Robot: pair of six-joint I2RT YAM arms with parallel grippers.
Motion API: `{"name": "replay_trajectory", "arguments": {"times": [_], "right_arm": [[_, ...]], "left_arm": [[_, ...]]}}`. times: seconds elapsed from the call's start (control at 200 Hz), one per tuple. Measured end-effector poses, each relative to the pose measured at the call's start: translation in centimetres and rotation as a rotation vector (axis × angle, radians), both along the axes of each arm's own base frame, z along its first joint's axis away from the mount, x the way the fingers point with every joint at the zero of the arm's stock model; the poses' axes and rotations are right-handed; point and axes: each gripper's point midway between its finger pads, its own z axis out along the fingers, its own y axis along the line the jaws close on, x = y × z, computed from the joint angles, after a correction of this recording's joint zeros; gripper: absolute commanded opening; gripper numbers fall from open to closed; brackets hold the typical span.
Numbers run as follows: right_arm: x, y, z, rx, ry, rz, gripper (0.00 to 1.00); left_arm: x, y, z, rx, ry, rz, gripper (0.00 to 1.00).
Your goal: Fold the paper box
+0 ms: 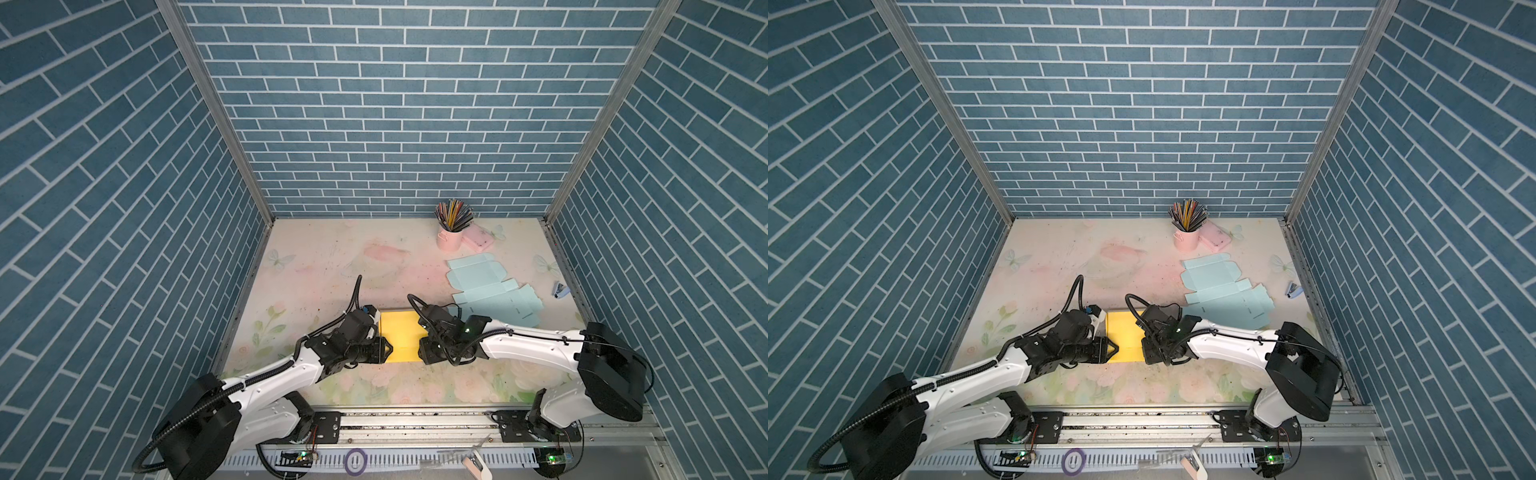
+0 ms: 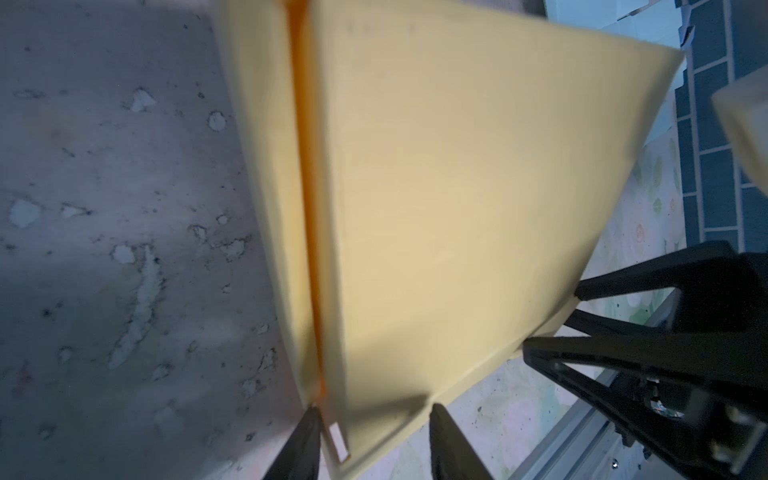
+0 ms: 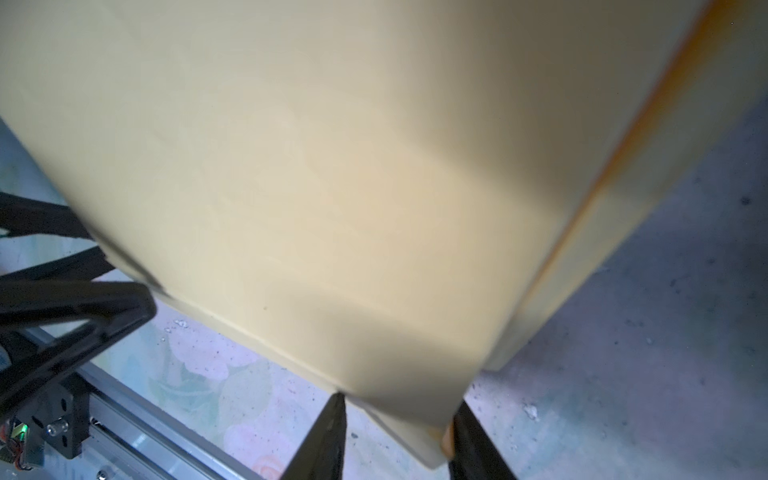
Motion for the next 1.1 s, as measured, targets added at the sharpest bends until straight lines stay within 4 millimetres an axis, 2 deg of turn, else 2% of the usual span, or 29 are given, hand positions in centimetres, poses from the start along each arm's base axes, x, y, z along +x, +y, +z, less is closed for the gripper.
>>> {"name": "replay_trajectory", "arguments": {"times": [0.525, 0.775, 0.89, 1.1], "right_arm": [[0.3, -0.9, -1.0, -0.066, -0.005, -0.016, 0.41], [0.9, -1.5, -0.9, -0.093, -0.016, -0.017, 0.43], [0.9, -2.2, 0.0, -0.110, -0.036, -0.003, 0.48], [0.9, -4.3, 3.1, -0.121, -0.096, -0.004, 0.51]], "left_arm": [[0.1, 0.5, -2.3, 0.082, 0.014, -0.020, 0.37], [0.5, 0.2, -2.1, 0.080, 0.002, -0.026, 0.36], [0.9, -0.1, -1.7, 0.076, -0.010, -0.032, 0.36], [1.4, -0.5, -2.1, 0.085, -0.006, -0.036, 0.36]]}}
